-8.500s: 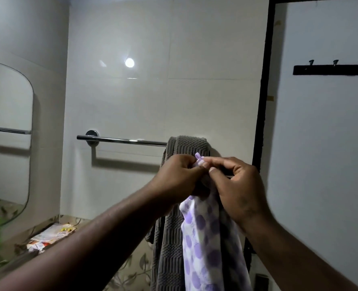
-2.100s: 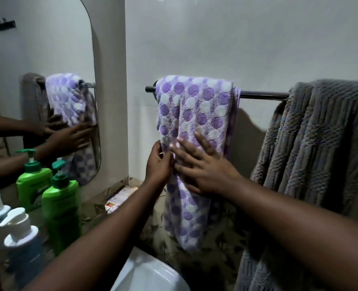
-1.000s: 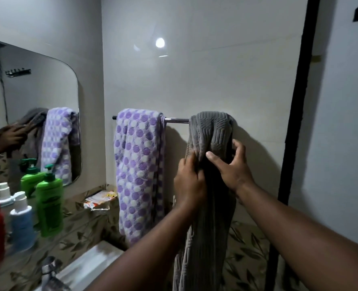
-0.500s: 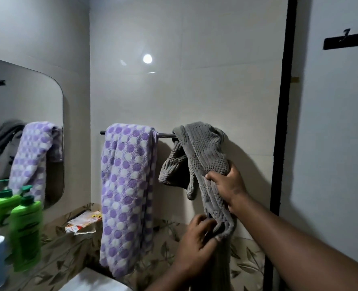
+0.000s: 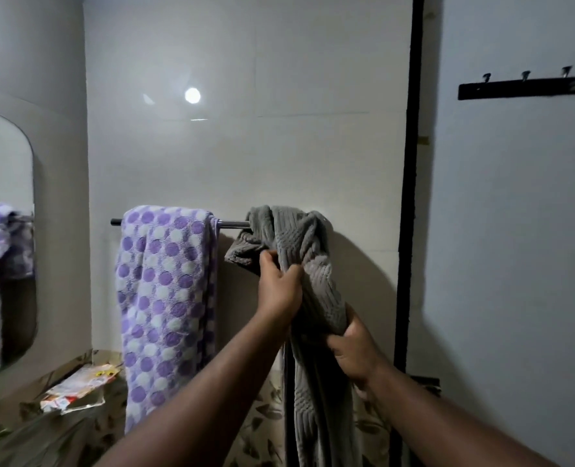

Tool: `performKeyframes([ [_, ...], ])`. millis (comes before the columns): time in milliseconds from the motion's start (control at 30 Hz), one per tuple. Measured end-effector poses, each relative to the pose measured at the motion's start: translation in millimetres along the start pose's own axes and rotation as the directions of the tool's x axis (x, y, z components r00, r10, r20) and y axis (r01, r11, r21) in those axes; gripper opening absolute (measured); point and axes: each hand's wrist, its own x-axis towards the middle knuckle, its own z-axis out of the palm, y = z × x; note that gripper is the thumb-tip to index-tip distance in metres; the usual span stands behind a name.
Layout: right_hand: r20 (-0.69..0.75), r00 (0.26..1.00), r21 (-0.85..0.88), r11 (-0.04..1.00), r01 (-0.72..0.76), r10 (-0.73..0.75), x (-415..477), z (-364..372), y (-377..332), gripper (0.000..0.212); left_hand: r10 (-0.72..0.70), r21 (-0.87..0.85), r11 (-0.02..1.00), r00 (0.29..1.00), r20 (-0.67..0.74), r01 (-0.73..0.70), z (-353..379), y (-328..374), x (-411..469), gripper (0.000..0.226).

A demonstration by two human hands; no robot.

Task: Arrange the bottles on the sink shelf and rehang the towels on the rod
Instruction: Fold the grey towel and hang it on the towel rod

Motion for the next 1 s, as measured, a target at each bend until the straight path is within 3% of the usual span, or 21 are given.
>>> performKeyframes([
  [67,0.138,0.986,0.188,0.976,-0.113,0.088,-8,-4,-14,0.035,0.014,-0.026,1.0,1.0,0.004,-0.014,-1,-14,-15,0.027],
  [133,0.178,0.972,0.34,0.918,-0.205,0.151,-10,-10,-30,0.047,0.02,-0.045,0.999,0.999,0.046,-0.018,-3,-30,-31,0.034],
  [200,0.131,0.986,0.384,0.912,-0.142,0.099,-3,-9,-42,0.05,-0.002,-0.054,0.999,0.991,0.135,0.009,1,-48,-46,0.042],
  [333,-0.2,0.975,0.028,0.994,0.103,-0.096,13,-7,-45,0.02,-0.054,0.001,0.998,0.957,0.285,0.056,0,-58,-70,0.035],
  [433,-0.243,0.95,-0.13,0.977,0.167,-0.195,19,-10,-53,0.018,-0.189,0.199,0.974,0.862,0.471,0.105,8,-51,-81,0.038],
  [467,-0.233,0.948,-0.174,0.968,0.179,-0.217,20,-12,-58,0.017,-0.131,0.251,0.968,0.794,0.594,-0.028,1,-66,-83,0.044],
  [500,-0.197,0.955,-0.179,0.966,0.186,-0.221,19,-14,-65,0.018,-0.099,0.344,0.929,0.801,0.59,-0.138,5,-69,-77,0.049],
  [567,-0.102,0.978,-0.174,0.971,0.164,-0.183,17,-15,-76,0.032,-0.158,0.842,0.521,0.953,0.259,-0.142,78,-54,-65,0.054],
  [600,-0.065,0.985,-0.196,0.97,0.143,-0.159,16,-15,-82,0.04,-0.139,0.891,0.427,0.963,0.233,-0.154,90,-53,-58,0.057],
  [633,-0.043,0.989,-0.224,0.966,0.128,-0.141,17,-14,-87,0.043,-0.08,0.833,0.491,0.939,0.335,-0.256,84,-47,-49,0.054],
  [667,-0.035,0.991,-0.247,0.962,0.119,-0.131,17,-14,-92,0.041,0.056,0.671,0.645,0.899,0.435,-0.365,53,-31,-53,0.043],
  [700,-0.034,0.99,-0.271,0.955,0.12,-0.134,18,-13,-96,0.036,0.211,0.586,0.648,0.853,0.477,-0.487,14,-9,-62,0.024],
  [733,-0.032,0.99,-0.295,0.947,0.123,-0.139,19,-13,-99,0.029,0.383,0.443,0.704,0.823,0.421,-0.554,9,14,-68,0.006],
  [767,-0.021,0.99,-0.312,0.942,0.125,-0.138,20,-13,-103,0.021,0.529,0.336,0.716,0.789,0.312,-0.612,-2,33,-63,0.01],
  [800,-0.001,0.992,-0.314,0.941,0.123,-0.13,20,-12,-105,0.014,0.622,0.377,0.618,0.722,0.304,-0.69,-18,38,-59,0.011],
  [867,0.03,0.993,-0.309,0.944,0.119,-0.115,21,-11,-108,0.01,0.648,0.577,0.408,0.669,0.363,-0.708,-15,42,-44,0.039],
  [900,0.026,0.992,-0.3,0.946,0.125,-0.122,22,-10,-110,0.009,0.595,0.604,0.378,0.684,0.423,-0.702,-14,41,-38,0.046],
  [1000,0.029,0.982,-0.281,0.942,0.185,-0.185,22,-8,-120,0.01,0.386,0.567,0.552,0.79,0.477,-0.612,-17,35,-24,0.025],
])
